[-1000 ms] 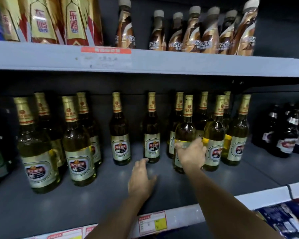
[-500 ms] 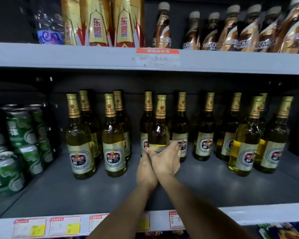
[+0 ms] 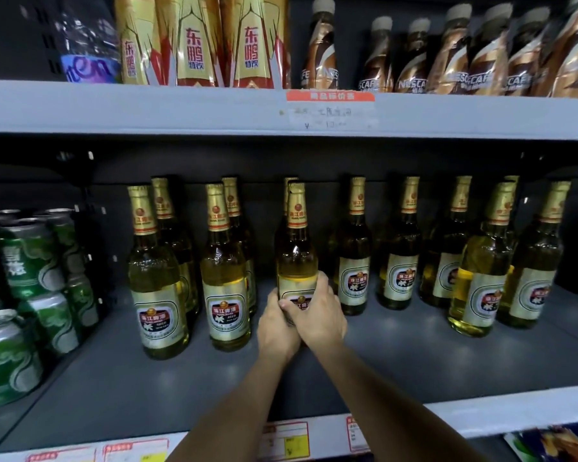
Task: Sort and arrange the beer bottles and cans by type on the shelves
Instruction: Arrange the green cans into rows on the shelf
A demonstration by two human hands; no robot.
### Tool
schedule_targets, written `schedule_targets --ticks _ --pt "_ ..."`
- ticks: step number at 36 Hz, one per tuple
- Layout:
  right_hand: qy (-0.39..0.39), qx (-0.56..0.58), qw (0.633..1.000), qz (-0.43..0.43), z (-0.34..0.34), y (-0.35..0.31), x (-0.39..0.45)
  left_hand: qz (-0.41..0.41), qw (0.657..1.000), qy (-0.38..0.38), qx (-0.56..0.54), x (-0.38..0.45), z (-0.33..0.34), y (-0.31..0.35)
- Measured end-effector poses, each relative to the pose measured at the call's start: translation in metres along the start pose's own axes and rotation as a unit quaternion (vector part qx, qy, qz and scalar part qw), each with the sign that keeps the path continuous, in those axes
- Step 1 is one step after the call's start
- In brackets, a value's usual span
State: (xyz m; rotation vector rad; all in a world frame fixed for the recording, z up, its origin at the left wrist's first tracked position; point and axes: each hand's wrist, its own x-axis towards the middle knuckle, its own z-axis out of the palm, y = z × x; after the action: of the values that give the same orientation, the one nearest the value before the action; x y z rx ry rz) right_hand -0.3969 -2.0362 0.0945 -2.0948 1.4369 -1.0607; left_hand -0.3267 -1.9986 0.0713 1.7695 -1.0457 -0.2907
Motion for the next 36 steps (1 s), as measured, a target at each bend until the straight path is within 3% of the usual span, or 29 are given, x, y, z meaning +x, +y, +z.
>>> schedule_targets --ticks 4,6,9,11,14,17,21,28,36 --pt "-0.004 0.027 0.999 -0.017 -0.003 0.009 -0.001 0.015 0.999 0.01 -0.036 -0.003 0.005 -0.006" --pt "0.015 0.076 0.997 -0.003 -0.011 0.022 0.0 0.022 0.997 0.053 -0.043 -0.01 0.008 -0.008" --pt "0.113 0.091 0.988 0.048 -0.039 0.051 0.007 0.017 0.986 0.161 -0.045 -0.026 0.012 -0.002" --pt "0.199 0.053 0.976 0.071 -0.066 0.073 0.012 0.034 0.98 0.19 -0.04 -0.035 0.018 0.004" --pt "0.299 0.011 0.949 0.097 -0.111 0.101 0.022 0.085 0.982 0.166 -0.018 -0.042 0.033 0.013" --pt "0.339 -0.02 0.933 0.122 -0.151 0.128 0.035 0.126 0.984 0.124 -0.005 -0.048 0.053 0.024" --pt "0.274 -0.001 0.953 0.132 -0.188 0.162 0.054 0.154 0.985 0.072 -0.001 -0.051 0.087 0.039" --pt "0.099 0.086 0.982 0.137 -0.191 0.203 0.079 0.115 0.992 0.041 0.009 -0.058 0.14 0.067" --pt "0.11 0.028 0.985 0.132 -0.184 0.202 0.08 0.098 0.994 0.012 0.038 -0.064 0.156 0.084"
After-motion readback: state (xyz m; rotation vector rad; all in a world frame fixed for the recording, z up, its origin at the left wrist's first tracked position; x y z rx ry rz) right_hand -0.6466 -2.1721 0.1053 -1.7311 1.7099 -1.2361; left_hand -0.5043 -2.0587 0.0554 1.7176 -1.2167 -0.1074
